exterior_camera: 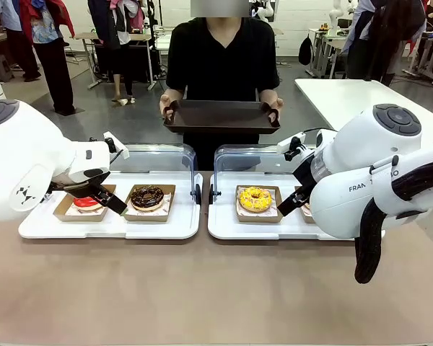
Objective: Provide the desired donut to the person.
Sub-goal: Pick up and lift the Paper togo box containing the Donut pointed at by the person.
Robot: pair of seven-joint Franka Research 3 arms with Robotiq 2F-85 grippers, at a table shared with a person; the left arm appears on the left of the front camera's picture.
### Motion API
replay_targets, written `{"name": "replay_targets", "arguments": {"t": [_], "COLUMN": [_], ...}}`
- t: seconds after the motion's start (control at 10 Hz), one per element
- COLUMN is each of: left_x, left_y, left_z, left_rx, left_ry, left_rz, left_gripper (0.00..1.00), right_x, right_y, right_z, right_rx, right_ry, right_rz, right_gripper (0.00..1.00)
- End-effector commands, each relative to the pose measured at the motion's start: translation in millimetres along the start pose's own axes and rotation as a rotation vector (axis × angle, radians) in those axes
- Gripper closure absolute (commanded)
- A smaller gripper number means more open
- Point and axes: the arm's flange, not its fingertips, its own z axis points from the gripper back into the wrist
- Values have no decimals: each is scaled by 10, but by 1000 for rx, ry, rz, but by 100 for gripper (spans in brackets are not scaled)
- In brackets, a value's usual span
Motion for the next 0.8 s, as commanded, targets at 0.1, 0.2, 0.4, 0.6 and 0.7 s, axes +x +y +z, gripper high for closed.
{"name": "replay_targets", "arguments": {"t": [0.1,0.2,0.4,0.6,0.7], "left_x": [97,221,509,743,783], "left_y": [37,73,189,371,417], "left_z": [298,640,1362,1831,2020], "left_rx": [-28,-53,-57,-41,-27], "left_ry": [38,75,113,151,157], "left_rz": [-44,-93,-175,-167,-154], "left_gripper": [0,0,0,0,0], "right_x": [128,285,618,908,1014], "right_y": [26,89,190,237,246], "right_z": [336,724,1471,1978,2170], "right_rx": [13,42,-23,-126,-163], "right_ry": [-26,14,78,157,161], "right_rz": [-4,16,40,31,4], "right_gripper": [0,0,0,0,0]}}
